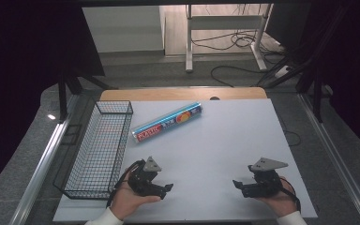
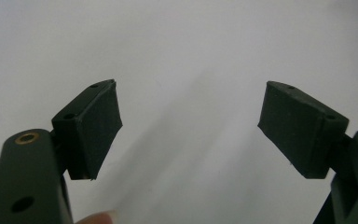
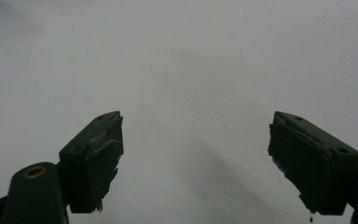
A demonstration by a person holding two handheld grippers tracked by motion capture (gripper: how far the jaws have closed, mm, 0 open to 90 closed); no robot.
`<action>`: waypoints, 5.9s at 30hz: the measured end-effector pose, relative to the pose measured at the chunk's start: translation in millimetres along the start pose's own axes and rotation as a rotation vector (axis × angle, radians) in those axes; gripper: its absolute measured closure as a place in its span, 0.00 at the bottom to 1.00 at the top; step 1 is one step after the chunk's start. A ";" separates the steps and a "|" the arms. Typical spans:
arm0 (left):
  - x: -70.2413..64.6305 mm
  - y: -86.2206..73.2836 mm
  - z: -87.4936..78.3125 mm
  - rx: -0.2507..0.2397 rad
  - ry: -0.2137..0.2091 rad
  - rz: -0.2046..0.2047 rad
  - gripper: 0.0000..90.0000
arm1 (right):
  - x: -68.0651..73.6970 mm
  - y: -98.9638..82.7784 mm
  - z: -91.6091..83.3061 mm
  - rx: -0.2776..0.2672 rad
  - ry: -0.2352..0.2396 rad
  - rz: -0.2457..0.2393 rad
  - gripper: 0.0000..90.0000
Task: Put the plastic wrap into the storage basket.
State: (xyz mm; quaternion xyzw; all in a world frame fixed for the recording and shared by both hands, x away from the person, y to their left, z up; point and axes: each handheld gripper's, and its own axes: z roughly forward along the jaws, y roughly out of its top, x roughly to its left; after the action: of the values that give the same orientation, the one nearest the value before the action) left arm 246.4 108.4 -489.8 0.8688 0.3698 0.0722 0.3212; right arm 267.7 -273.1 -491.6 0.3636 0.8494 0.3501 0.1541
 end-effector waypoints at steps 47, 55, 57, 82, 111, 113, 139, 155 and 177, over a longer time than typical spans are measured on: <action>87.6 116.3 15.5 -0.018 0.001 0.043 0.26 | -2.4 -0.8 4.4 0.015 -0.010 -0.005 0.20; 105.5 124.8 25.6 -0.019 0.025 0.033 0.27 | -1.4 -1.1 5.9 0.024 -0.003 -0.006 0.20; 109.5 125.7 27.7 -0.018 0.031 0.028 0.28 | -1.2 -1.2 6.2 0.025 -0.002 -0.007 0.20; 128.9 133.0 52.9 0.013 0.105 -0.005 0.29 | -1.1 -2.2 8.5 0.035 0.004 -0.013 0.20; 171.3 161.9 87.0 0.102 0.088 -0.017 0.29 | -0.6 -2.9 9.9 0.046 0.009 -0.020 0.20; 174.5 161.0 89.4 0.111 0.081 -0.020 0.29 | -0.9 -3.5 10.9 0.048 0.010 -0.020 0.20; 186.7 164.0 115.7 0.262 0.086 0.046 0.28 | -3.0 -5.4 13.1 0.071 -0.011 -0.029 0.20; 177.9 170.0 115.4 0.332 0.120 0.166 0.33 | -4.1 -5.2 10.3 0.056 -0.026 -0.033 0.20; 165.0 183.1 80.1 0.334 0.059 0.081 0.35 | -3.4 -3.7 6.5 0.032 -0.039 -0.031 0.20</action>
State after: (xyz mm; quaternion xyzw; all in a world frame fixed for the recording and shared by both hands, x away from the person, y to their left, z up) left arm 502.8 86.4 -459.0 0.9218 0.3507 0.0479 0.1584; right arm 271.5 -274.3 -498.8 0.3596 0.8573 0.3266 0.1702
